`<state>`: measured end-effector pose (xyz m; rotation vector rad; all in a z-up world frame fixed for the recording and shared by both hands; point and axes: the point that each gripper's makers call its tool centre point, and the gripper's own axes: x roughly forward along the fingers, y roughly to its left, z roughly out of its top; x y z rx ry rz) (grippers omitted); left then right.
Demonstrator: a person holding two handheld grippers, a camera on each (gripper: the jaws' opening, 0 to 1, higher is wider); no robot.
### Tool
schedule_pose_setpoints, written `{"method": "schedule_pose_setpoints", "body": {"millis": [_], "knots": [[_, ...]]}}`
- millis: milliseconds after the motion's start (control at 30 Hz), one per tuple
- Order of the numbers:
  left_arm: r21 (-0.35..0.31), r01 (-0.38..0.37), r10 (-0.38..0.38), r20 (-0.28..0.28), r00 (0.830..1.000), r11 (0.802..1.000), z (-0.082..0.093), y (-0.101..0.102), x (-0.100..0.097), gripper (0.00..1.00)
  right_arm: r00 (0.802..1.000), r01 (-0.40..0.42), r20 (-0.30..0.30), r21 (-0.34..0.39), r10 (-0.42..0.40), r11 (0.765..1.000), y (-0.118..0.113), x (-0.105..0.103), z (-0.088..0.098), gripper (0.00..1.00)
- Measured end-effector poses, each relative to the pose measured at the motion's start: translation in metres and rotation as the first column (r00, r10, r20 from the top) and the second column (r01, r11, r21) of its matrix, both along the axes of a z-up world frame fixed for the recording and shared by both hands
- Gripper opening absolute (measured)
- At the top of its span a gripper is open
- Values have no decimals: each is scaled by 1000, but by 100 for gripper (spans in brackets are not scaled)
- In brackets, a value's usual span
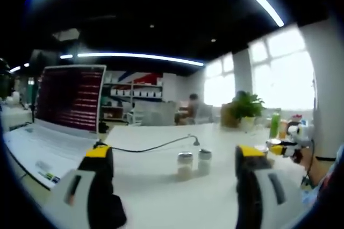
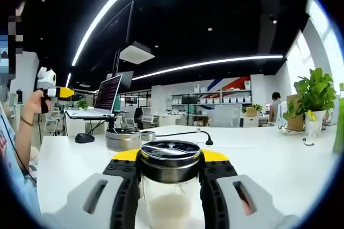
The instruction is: Rotate the seasoning bottle until the label or dispensing opening points toward the visible target arrow and the bottle remains upright within the marked orientation range
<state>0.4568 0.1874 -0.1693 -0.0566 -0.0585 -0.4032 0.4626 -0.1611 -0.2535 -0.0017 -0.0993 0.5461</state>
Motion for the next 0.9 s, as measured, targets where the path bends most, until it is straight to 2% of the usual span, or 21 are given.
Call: {"method": "schedule_pose_setpoints", "body": {"millis": [100,367,900], "knots": [[5,-13,13,12,1000,1000,2,2,0,100,1000,5,-2,5,-5,1000,0,0,0,42],[6,18,-18,6,1000,1000,2,-5,-1,100,999,42,-4,2,-42,999,-1,1,-1,41],[3,21,-21,9,1000,1000,3,-5,-3,99,995,97,-3,-17,-97,995,-2,0,-1,41]]}}
